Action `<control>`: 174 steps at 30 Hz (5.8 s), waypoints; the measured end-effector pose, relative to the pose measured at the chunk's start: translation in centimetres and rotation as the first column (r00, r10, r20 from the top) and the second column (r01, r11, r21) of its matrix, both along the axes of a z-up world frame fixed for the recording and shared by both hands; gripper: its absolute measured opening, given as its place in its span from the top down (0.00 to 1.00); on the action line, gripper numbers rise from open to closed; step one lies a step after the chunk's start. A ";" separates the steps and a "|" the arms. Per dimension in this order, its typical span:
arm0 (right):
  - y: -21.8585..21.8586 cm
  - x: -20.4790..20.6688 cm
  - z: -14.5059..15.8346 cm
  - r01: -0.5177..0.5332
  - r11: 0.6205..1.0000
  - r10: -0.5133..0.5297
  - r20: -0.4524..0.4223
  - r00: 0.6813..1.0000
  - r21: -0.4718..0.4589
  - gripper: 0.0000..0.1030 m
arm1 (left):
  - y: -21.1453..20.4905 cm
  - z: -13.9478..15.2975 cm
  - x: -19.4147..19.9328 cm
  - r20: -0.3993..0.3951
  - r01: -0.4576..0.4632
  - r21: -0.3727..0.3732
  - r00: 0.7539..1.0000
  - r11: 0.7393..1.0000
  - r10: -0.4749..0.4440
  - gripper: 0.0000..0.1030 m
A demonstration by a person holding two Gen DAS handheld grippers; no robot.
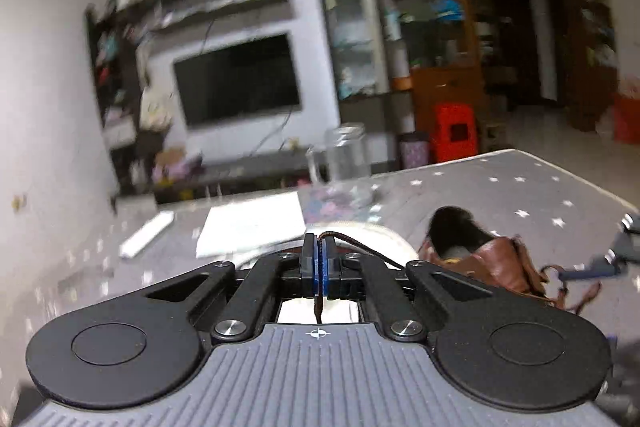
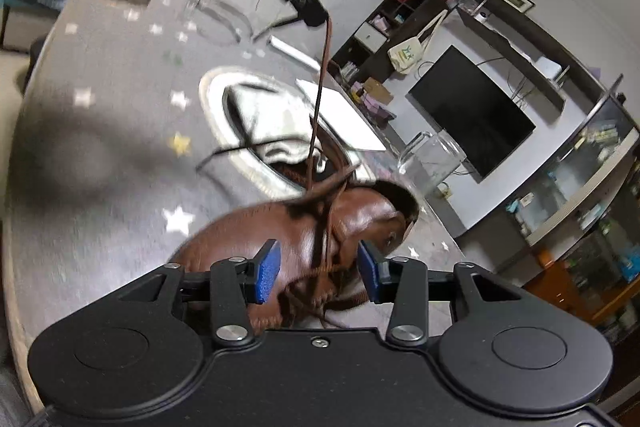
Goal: Lace up shoes with both hands
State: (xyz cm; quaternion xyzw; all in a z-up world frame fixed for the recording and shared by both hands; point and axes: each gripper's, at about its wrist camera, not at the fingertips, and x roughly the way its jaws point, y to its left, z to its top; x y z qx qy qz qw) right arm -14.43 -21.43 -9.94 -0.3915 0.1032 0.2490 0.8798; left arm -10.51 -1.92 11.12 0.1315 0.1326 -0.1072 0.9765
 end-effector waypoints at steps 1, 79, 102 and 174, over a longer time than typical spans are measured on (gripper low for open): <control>0.1 0.2 0.6 -0.006 1.000 0.006 0.005 1.000 0.020 0.56 | -0.3 0.2 -0.3 0.012 0.025 0.011 1.000 1.000 -0.025 0.98; -5.2 4.2 3.7 0.245 0.832 -0.141 -0.237 0.961 0.498 0.80 | -4.8 -3.4 2.9 -0.018 0.365 0.125 0.931 0.923 -0.365 0.97; -6.3 4.1 2.9 0.330 0.806 -0.217 -0.274 0.937 0.492 0.55 | -6.2 -4.8 4.4 -0.055 0.453 0.190 0.891 0.871 -0.451 0.97; -8.4 3.6 3.0 0.339 0.781 -0.186 -0.323 0.928 0.525 0.53 | -7.8 -7.6 6.2 -0.101 0.546 0.125 0.837 0.828 -0.537 0.96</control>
